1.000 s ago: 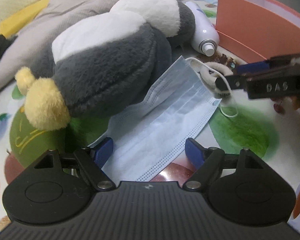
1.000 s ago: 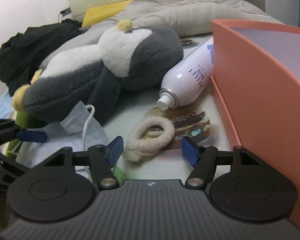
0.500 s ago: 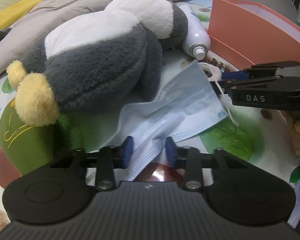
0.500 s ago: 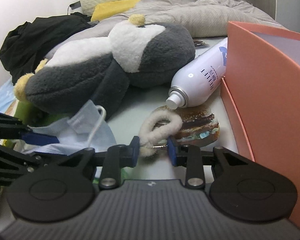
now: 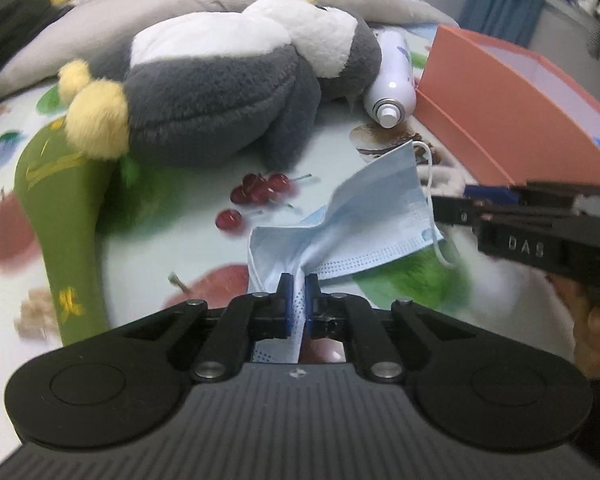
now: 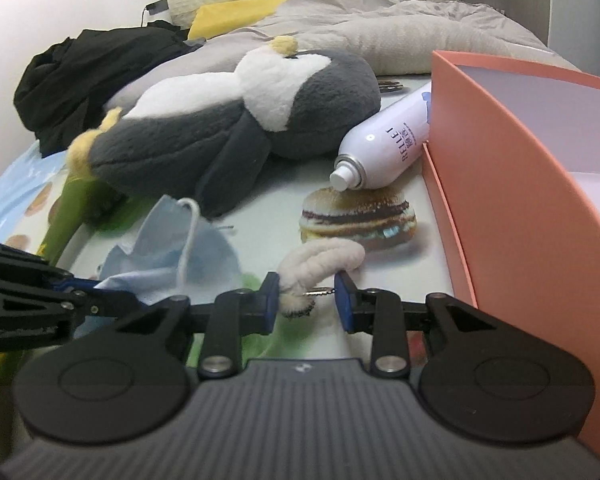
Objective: Organize soft objects
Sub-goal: 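Lift rope ring with right tool and face mask with left tool over the pink box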
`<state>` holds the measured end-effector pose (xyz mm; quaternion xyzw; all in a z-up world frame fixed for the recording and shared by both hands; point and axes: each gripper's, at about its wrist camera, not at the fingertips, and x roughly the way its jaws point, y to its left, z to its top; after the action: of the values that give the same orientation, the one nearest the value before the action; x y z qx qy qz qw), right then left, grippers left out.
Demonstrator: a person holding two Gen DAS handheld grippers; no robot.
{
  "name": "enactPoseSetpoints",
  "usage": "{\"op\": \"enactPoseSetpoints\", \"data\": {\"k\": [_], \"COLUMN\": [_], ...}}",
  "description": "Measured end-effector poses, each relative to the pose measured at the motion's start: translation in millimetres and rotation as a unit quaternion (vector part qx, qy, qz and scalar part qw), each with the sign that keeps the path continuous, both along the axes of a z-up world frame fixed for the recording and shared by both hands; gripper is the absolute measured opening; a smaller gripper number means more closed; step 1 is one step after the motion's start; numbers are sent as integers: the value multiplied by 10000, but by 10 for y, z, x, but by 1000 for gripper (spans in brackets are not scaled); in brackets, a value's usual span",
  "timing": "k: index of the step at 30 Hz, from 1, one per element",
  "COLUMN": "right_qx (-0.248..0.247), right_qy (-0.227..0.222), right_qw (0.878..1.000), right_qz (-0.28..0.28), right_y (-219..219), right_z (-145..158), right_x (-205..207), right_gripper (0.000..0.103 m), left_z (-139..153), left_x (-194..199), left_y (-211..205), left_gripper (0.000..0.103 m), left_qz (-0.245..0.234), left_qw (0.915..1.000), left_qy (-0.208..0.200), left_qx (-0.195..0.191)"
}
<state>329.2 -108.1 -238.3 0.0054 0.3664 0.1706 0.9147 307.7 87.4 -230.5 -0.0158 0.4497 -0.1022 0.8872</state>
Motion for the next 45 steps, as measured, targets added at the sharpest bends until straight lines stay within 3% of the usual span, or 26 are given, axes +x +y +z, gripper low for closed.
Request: {"op": "enactPoseSetpoints", "data": {"k": [7, 20, 38, 45], "right_qx": [-92, -170, -79, 33], "right_qy": [9, 59, 85, -12], "right_qw": [9999, 9997, 9996, 9998], "right_qz": [143, 184, 260, 204], "right_y": [-24, -118, -343, -482], "right_z": [125, 260, 667, 947], "right_x": [-374, -898, -1374, -1420], "right_gripper": [33, 33, 33, 33], "left_z": [7, 89, 450, 796], "left_x": [-371, -1002, -1468, -1494], "left_y": [-83, -120, -446, -545], "left_gripper": [7, 7, 7, 7], "left_qz": [572, 1456, 1693, 1714], "left_qw": [9974, 9853, 9769, 9751], "left_qy": [24, 15, 7, -85], "left_qx": [-445, -893, -1303, -1408]}}
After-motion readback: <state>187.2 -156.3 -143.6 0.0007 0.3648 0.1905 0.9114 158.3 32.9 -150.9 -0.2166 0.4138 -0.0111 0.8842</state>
